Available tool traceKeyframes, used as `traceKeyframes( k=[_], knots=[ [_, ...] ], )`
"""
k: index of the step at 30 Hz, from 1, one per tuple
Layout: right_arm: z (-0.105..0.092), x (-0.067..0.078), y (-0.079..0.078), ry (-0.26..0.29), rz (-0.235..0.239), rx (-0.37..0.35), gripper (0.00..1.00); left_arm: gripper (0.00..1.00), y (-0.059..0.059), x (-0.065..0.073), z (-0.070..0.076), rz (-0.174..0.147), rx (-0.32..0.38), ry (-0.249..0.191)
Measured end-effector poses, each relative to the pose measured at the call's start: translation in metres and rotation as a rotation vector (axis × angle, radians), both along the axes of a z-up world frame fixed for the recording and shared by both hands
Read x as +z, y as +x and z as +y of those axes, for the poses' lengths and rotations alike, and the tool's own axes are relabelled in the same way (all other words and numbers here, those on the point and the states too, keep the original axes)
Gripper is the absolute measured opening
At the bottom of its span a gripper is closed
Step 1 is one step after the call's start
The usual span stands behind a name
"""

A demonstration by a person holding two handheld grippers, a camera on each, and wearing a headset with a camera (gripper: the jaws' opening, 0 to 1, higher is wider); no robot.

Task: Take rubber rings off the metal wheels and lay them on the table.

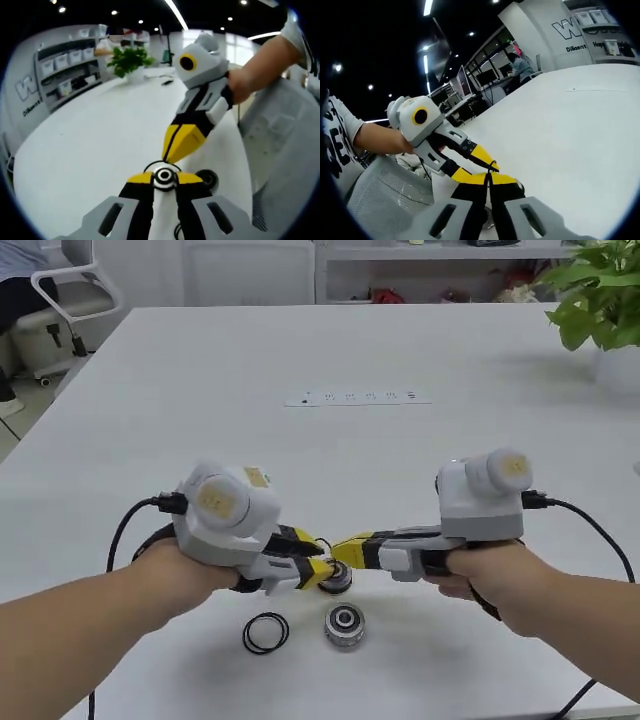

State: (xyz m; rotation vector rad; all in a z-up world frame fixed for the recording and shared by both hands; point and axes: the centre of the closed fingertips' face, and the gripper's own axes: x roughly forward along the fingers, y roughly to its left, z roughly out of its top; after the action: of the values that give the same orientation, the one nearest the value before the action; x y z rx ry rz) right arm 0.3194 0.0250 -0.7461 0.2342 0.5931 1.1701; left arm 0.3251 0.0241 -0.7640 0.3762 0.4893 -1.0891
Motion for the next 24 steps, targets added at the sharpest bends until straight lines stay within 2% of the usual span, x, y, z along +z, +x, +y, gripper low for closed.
traceKeyframes(
  k=[2, 6, 13, 19, 24],
  knots=[
    [0.001, 0.005, -0.002, 0.018, 0.004, 0.000, 0.00, 0.17, -0.002, 0.006, 0.005, -0.008, -0.003, -0.014],
    [0.006, 0.012, -0.006, 0.055, 0.017, 0.004, 0.00, 0.28, -0.006, 0.019, 0.014, -0.009, 0.003, -0.053],
    [0.016, 0.020, -0.019, 0.076, 0.022, 0.042, 0.00, 0.31, -0.018, 0.039, 0.029, -0.032, 0.018, -0.099],
    [0.023, 0.019, -0.026, 0.074, 0.028, 0.069, 0.00, 0.42, -0.031, 0.045, 0.047, -0.032, 0.033, -0.112],
    [0.028, 0.014, -0.032, 0.059, 0.036, 0.094, 0.00, 0.47, -0.037, 0.047, 0.066, -0.038, 0.064, -0.115]
  ],
)
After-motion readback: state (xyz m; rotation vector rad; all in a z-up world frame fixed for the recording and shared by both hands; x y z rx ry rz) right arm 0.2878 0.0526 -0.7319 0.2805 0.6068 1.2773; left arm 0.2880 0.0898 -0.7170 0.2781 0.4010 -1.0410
